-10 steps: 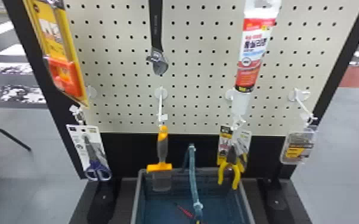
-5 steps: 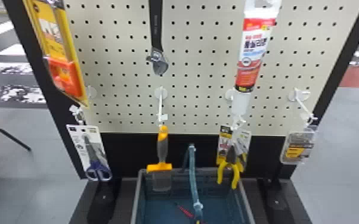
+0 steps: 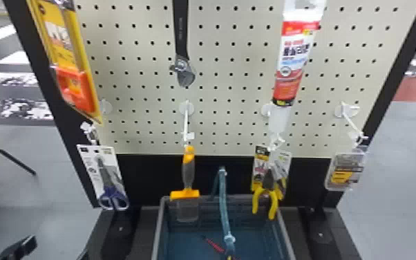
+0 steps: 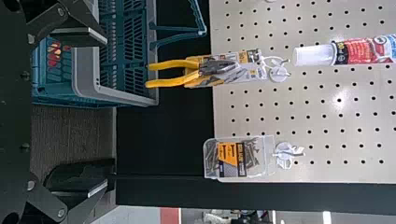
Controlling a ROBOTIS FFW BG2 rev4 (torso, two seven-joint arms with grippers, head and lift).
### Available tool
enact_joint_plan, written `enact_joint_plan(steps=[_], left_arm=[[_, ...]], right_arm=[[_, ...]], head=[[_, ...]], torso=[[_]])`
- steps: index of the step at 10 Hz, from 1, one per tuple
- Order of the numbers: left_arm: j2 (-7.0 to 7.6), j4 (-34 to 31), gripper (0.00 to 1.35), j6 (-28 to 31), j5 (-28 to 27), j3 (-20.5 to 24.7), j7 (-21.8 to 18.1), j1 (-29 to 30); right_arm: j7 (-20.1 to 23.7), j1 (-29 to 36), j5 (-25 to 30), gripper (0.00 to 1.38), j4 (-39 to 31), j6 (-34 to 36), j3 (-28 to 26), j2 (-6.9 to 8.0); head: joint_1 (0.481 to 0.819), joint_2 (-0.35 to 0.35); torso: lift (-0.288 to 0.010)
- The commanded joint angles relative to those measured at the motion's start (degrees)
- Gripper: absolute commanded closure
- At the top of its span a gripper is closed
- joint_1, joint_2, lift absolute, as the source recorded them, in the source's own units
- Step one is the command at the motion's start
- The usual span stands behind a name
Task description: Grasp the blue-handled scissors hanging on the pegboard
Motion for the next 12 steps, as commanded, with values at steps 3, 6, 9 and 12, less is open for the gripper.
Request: enact_joint_plan(steps=[3, 6, 9, 12], left_arm=[[1.88, 1.54, 0.15, 4.23, -0.62, 0.83, -4.14, -6.37], [3.64, 6.04, 0.15, 5.28, -0.71, 1.79, -7.39, -13.14], [5.66, 14.62, 0.15, 7.22, -1.42, 2.41, -12.58, -21.63], [9.09, 20.67, 0.15, 9.41, -2.21, 2.67, -17.24, -29.02]], right_arm=[[0.81, -0.71, 0.22, 0.22, 0.75, 0.0, 0.0, 0.6], [1.34, -1.32, 0.3, 0.22, 1.18, 0.0, 0.0, 0.78], [2.04, -1.94, 0.39, 0.22, 1.74, 0.0, 0.0, 1.04], [2.66, -2.31, 0.39, 0.22, 2.3, 0.0, 0.0, 1.31]], head=[[0.549, 0.0], [0.549, 0.0], [0.549, 0.0], [0.549, 0.0]], torso=[[-0.1], [-0.1], [-0.1], [-0.1]])
